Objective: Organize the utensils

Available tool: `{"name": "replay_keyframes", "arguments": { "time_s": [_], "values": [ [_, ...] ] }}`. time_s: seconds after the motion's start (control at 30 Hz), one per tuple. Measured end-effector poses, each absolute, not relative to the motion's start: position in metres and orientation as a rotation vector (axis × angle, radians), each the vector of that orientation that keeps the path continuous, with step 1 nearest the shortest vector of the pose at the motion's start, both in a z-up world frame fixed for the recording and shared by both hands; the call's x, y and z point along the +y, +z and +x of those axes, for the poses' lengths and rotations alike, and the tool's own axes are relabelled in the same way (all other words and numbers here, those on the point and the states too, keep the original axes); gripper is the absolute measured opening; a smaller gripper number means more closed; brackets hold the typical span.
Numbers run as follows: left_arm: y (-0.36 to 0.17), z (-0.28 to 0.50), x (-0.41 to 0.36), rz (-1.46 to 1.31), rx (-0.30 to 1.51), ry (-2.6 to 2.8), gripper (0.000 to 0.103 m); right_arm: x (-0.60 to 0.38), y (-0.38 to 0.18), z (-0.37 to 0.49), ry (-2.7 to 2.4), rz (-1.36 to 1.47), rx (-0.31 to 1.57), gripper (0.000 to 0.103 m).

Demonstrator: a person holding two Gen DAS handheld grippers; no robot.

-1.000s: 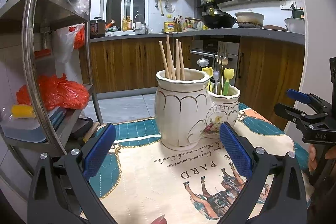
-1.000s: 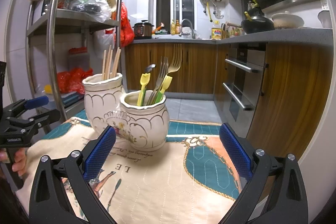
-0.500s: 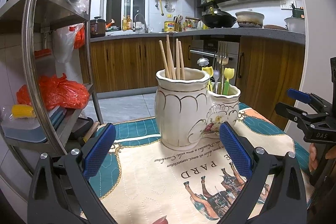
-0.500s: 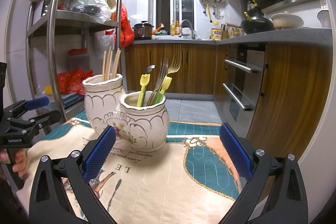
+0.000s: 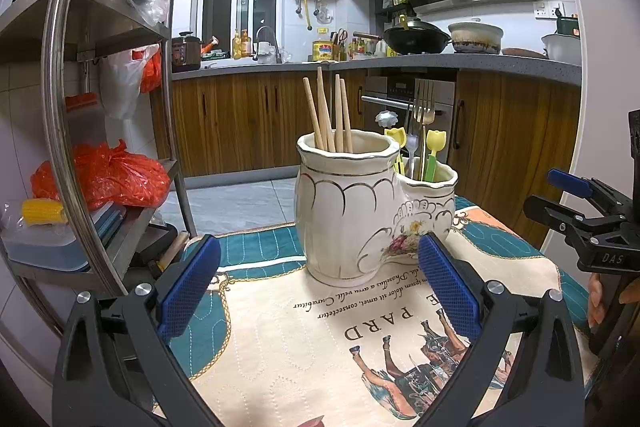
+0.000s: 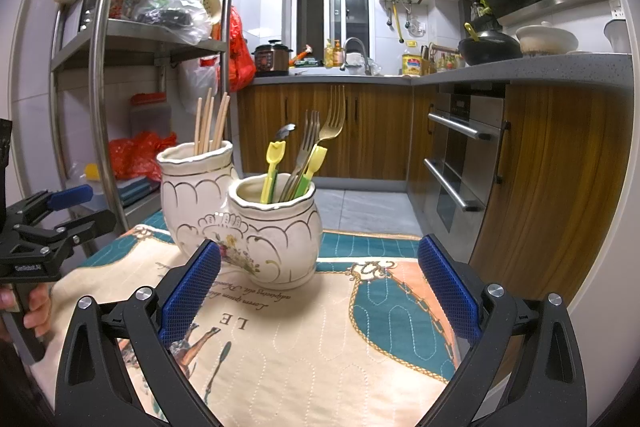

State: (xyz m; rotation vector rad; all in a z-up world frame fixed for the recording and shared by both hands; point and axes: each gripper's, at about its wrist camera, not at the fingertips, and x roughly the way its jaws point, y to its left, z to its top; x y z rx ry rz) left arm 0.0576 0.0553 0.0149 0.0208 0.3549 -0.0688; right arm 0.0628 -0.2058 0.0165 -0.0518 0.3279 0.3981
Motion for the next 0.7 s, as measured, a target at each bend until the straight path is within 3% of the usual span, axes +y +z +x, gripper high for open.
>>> {"name": "replay_keyframes", "arguments": {
  "time_s": [0.7],
  "values": [
    [0.0157,0.0577,0.0559,0.021,0.354,-0.072,0.097,-0.2061,0.0162,0.0627,0.398,-0.051,0.327,0.098]
  ]
}}
